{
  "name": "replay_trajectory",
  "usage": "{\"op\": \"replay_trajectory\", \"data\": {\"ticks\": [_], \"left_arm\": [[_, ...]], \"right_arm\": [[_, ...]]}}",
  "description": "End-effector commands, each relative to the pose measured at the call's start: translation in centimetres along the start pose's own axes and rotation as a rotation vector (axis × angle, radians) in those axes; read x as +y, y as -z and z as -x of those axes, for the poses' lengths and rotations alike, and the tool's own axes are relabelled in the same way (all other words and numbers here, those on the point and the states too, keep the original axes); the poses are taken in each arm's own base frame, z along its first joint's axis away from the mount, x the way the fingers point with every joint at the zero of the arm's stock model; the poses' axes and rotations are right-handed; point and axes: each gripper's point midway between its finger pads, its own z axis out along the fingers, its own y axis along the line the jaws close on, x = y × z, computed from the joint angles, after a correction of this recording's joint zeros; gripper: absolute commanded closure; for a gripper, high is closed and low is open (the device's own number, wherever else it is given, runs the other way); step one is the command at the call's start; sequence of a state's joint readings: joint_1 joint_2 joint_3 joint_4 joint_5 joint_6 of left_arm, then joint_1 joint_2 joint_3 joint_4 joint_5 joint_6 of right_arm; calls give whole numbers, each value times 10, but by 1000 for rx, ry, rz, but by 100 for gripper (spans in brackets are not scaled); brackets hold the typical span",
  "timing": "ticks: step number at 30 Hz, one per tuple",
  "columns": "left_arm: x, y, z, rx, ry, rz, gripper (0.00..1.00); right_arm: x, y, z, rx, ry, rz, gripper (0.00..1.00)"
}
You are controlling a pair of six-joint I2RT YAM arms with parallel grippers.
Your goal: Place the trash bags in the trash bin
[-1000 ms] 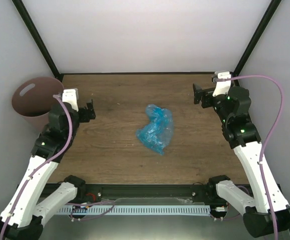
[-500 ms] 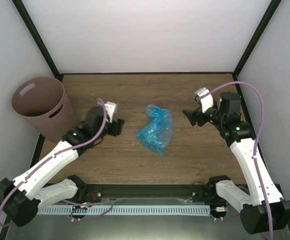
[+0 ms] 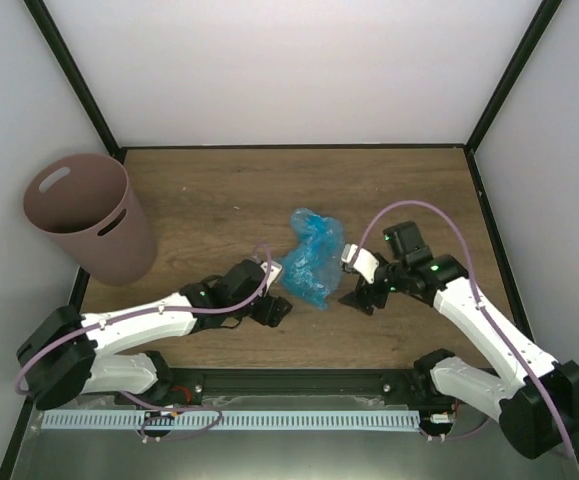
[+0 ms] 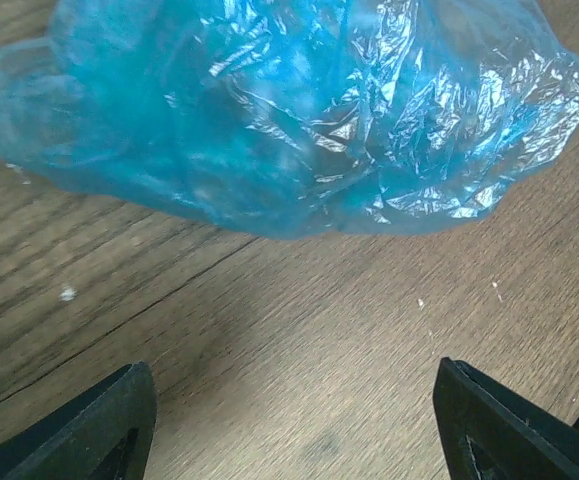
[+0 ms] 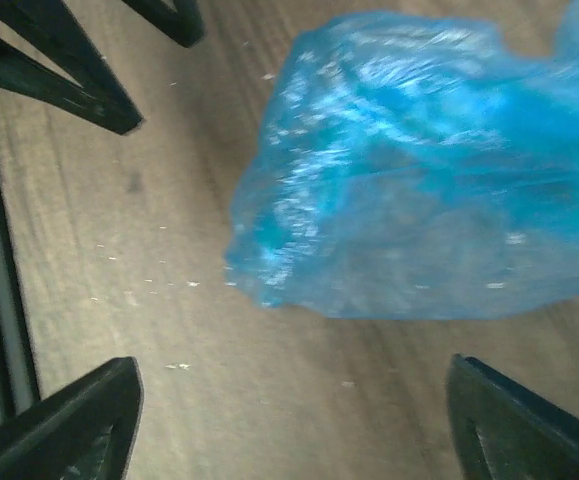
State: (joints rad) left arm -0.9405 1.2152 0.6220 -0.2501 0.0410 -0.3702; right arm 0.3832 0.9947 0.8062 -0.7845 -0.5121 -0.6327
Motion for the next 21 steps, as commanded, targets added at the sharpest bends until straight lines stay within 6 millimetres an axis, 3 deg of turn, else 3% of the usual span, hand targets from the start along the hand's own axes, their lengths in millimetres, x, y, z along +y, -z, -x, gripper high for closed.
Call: {"op": "replay_trajectory", "data": {"ticks": [1, 6, 11, 12, 14, 17, 19, 21], "left_arm": [[-20, -13, 17, -90, 61, -97, 22], [-23, -18, 31, -153, 77, -104, 25], [-24, -16, 43, -188, 70, -93, 27], [-23, -15, 44, -193, 73, -89, 27], [-21, -11, 46, -207, 79, -79, 27], [-17, 2, 52, -246, 89, -57, 27], [-11, 20, 59, -299, 95, -23, 27], [-1, 43, 69, -358, 100, 35, 26]], "right_arm": [[21, -24, -7, 49, 84, 62, 8], [20, -45, -9, 87, 129, 53, 1], [12, -62, 4, 53, 171, 21, 5], [10, -67, 7, 52, 177, 21, 10], [8, -76, 11, 60, 181, 33, 29], [2, -86, 21, 78, 167, 59, 73], [-3, -76, 47, 48, 174, 57, 97], [-9, -51, 89, -28, 198, 48, 99]]}}
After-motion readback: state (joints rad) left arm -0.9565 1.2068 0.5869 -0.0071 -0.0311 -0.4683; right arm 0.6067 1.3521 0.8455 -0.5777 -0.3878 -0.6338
